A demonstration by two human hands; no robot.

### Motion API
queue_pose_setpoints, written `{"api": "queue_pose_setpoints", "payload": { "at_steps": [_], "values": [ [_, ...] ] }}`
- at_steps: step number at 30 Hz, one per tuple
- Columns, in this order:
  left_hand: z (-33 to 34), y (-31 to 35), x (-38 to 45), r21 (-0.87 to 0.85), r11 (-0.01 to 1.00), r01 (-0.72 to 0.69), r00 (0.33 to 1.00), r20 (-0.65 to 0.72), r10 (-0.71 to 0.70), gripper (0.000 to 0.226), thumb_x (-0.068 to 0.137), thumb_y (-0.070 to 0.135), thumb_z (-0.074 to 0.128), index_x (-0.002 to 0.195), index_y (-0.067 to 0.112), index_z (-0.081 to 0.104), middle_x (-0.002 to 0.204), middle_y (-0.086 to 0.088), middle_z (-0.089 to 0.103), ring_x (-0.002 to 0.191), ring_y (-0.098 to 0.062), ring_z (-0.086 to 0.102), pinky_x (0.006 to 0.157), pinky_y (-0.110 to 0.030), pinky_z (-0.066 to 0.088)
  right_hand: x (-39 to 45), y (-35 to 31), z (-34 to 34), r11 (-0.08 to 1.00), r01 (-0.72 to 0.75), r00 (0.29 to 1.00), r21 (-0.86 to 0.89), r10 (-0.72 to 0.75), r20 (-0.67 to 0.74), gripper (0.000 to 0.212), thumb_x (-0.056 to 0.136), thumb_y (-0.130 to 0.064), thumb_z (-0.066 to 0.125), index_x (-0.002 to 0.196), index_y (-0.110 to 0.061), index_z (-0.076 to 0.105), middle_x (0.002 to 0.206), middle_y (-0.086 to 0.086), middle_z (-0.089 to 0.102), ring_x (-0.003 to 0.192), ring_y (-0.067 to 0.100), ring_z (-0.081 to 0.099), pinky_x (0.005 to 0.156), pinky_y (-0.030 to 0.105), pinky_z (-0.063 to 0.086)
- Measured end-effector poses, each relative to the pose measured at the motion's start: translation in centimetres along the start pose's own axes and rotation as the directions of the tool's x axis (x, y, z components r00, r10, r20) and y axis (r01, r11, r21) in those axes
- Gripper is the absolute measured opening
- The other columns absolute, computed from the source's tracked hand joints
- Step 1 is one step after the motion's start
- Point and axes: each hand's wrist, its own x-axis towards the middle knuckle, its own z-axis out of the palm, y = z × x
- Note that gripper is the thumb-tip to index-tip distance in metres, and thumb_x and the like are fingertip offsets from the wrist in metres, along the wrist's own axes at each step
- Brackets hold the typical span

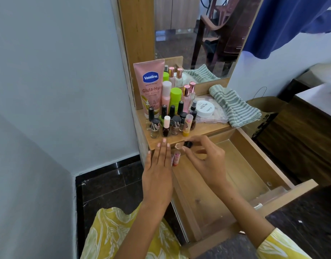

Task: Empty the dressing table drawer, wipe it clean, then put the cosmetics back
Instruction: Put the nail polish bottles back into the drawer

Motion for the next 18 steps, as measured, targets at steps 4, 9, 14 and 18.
{"api": "queue_pose_setpoints", "payload": {
  "at_steps": [4,9,14,18],
  "values": [
    [0.1,-0.1,0.1,0.003,1.0,0.004,1.0,0.023,-0.004,0.072,0.098,0.012,0.031,0.142,0.01,-0.027,0.147,-0.005,-0.037,0.139,-0.019,-0.028,0.112,-0.038,-0.016,-0.5,1.7,-0.9,0.982,-0.153,0.979,-0.108,0.166,0.122,0.021,0.079,-0.022,0.075,0.098,-0.02,0.067,0.088,-0.012,0.069,0.079,0.0,0.066,0.068,0.027,0.058],
    [0.0,-0.2,0.0,-0.027,1.0,-0.008,1.0,0.012,0.009,0.073,0.097,0.009,0.031,0.141,0.012,-0.027,0.149,-0.004,-0.036,0.138,-0.018,-0.028,0.113,-0.037,-0.016,0.1,4.0,0.7,0.882,-0.268,0.835,-0.388,0.413,0.363,0.02,0.079,-0.015,0.073,0.098,-0.019,0.069,0.098,-0.004,0.071,0.092,0.016,0.066,0.083,0.037,0.053],
    [0.0,-0.2,0.0,-0.03,0.999,-0.012,1.0,0.002,0.012,0.072,0.098,0.009,0.03,0.142,0.012,-0.027,0.148,-0.004,-0.036,0.137,-0.018,-0.029,0.111,-0.037,-0.018,0.4,5.1,2.8,0.884,-0.278,0.801,-0.376,0.429,0.418,0.027,0.076,-0.006,0.072,0.101,-0.016,0.069,0.098,0.001,0.072,0.091,0.016,0.067,0.083,0.033,0.054],
    [0.1,-0.2,0.0,-0.031,0.999,-0.011,1.0,-0.002,0.011,0.07,0.099,0.01,0.028,0.142,0.012,-0.027,0.148,-0.003,-0.036,0.137,-0.018,-0.03,0.111,-0.037,-0.018,0.1,5.8,3.8,0.882,-0.314,0.798,-0.35,0.445,0.406,0.028,0.074,-0.004,0.074,0.1,-0.015,0.07,0.096,0.002,0.072,0.089,0.017,0.068,0.081,0.034,0.056]
  ]
}}
